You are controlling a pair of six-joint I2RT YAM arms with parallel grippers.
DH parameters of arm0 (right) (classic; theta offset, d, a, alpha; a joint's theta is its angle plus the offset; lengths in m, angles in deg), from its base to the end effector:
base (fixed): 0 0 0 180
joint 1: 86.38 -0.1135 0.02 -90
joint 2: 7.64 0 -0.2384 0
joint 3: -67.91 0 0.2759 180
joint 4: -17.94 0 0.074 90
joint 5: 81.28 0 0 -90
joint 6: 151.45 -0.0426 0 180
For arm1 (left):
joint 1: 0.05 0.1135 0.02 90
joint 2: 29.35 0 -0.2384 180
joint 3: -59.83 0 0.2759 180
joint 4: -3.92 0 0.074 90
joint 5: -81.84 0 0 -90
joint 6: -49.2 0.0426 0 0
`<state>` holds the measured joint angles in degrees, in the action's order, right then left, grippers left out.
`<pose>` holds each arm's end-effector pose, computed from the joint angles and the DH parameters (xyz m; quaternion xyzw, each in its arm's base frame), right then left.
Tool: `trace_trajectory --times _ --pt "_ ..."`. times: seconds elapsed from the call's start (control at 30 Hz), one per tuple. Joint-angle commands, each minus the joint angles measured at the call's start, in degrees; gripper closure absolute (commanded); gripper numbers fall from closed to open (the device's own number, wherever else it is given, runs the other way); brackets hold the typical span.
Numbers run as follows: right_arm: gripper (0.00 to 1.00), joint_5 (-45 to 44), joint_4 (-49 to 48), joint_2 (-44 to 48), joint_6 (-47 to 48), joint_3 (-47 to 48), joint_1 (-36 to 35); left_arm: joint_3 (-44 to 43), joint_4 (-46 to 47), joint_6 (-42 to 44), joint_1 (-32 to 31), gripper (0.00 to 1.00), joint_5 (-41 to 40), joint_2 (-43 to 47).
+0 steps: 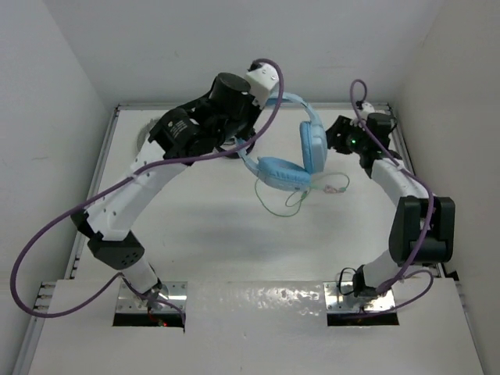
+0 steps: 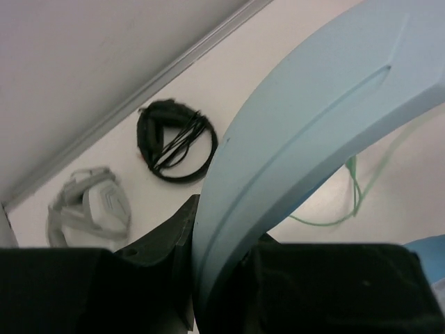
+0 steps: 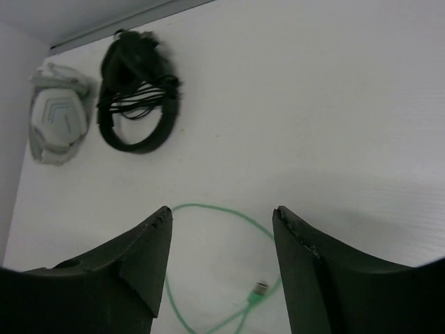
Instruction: Wrap the headphones
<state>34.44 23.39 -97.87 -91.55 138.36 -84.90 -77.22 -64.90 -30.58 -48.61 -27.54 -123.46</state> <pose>0.3826 0.0086 0.2106 0.1093 0.8247 0.3112 0.4595 0.2368 -0.2469 0.4894 0.3321 0.7717 -0.0371 0.5411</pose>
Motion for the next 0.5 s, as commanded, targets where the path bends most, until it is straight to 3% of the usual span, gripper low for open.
trace_trajectory --times 0.0,0.17,0.27,0.37,0.47 --pt "0.4 0.66 9.58 4.27 -0.74 -0.49 4.58 -0.41 8.08 -12.48 6.8 1.0 -7.25 -0.29" --pt "0.23 -1.55 9.75 13.22 4.79 -3.75 5.82 -2.59 9.4 -16.37 7.51 1.0 -6.9 -0.11" --pt "0.19 0.12 9.75 15.87 7.51 -4.8 5.91 -2.78 10.45 -16.9 8.12 1.0 -9.71 0.15" --pt "0.2 -0.4 7.92 19.13 8.49 -8.83 5.91 -3.74 10.46 -19.61 8.56 1.0 -12.87 0.24" --pt "0.26 -1.02 0.72 21.33 2.97 -15.16 5.47 -6.55 10.46 -22.08 8.56 1.0 -14.55 -0.02"
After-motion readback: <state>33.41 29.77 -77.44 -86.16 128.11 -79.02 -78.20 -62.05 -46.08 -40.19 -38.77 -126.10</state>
